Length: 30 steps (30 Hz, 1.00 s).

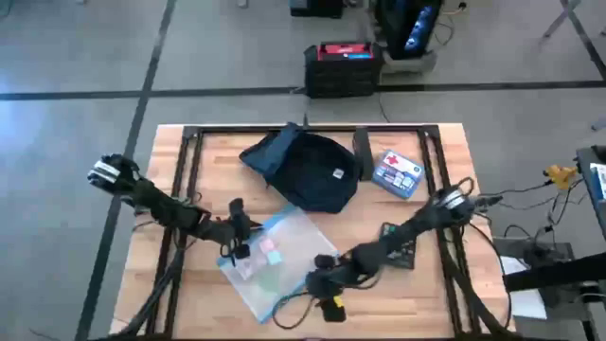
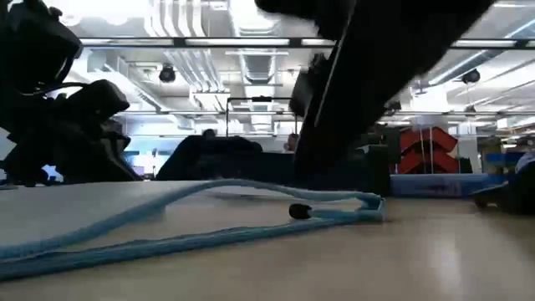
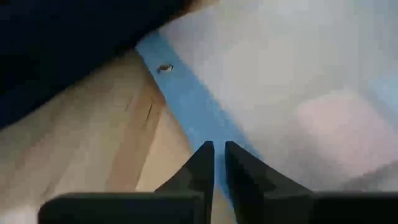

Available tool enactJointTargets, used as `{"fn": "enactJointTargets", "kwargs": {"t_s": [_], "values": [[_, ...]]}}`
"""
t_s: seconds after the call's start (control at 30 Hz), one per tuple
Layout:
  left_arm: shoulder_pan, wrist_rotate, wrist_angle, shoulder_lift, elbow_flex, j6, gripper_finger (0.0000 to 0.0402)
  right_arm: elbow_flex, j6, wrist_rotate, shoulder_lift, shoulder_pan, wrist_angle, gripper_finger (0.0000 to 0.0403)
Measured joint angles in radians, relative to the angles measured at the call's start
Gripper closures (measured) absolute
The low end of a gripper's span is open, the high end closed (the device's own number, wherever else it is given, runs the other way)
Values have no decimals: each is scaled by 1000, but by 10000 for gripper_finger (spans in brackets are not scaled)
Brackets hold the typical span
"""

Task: Unpack backpack
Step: Remove the green earphone inside the zip bag

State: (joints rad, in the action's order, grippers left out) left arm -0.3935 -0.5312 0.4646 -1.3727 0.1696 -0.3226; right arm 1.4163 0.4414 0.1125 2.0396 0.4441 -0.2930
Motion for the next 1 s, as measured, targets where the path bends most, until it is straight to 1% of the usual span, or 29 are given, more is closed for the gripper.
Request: {"fn": "enactJointTargets", "kwargs": {"t_s": [0.17, 0.23, 0.27, 0.4, 0.43, 0.47, 0.5, 0.57, 0.7, 0.83, 1.0], "values": [[2, -13, -72, 1, 0, -56, 377, 40, 7, -1, 31, -25, -16, 207], [2, -16, -73, 1, 0, -61, 377, 51, 6, -57, 34, -29, -14, 208], [2, -16, -73, 1, 0, -67, 377, 56, 2, -106, 35, -32, -16, 208], [4, 9, -73, 1, 0, -121, 377, 82, -68, -428, 36, -39, -6, 206], [4, 17, -74, 1, 0, -133, 377, 87, -89, -490, 36, -39, 2, 206], [4, 20, -73, 1, 0, -144, 377, 90, -108, -528, 36, -39, 19, 206], [4, 21, -73, 1, 0, -152, 377, 90, -129, -544, 36, -38, 42, 206], [6, 25, -73, 1, 0, -157, 377, 90, -161, -534, 40, -37, 95, 206], [6, 29, -70, 1, 0, -158, 377, 90, -214, -428, 83, -37, 192, 206], [6, 34, -63, 1, 0, -158, 377, 90, -239, -426, 146, -37, 294, 197], [6, 39, -62, 1, 0, -158, 377, 90, -281, -428, 181, -52, 448, 157]]}}
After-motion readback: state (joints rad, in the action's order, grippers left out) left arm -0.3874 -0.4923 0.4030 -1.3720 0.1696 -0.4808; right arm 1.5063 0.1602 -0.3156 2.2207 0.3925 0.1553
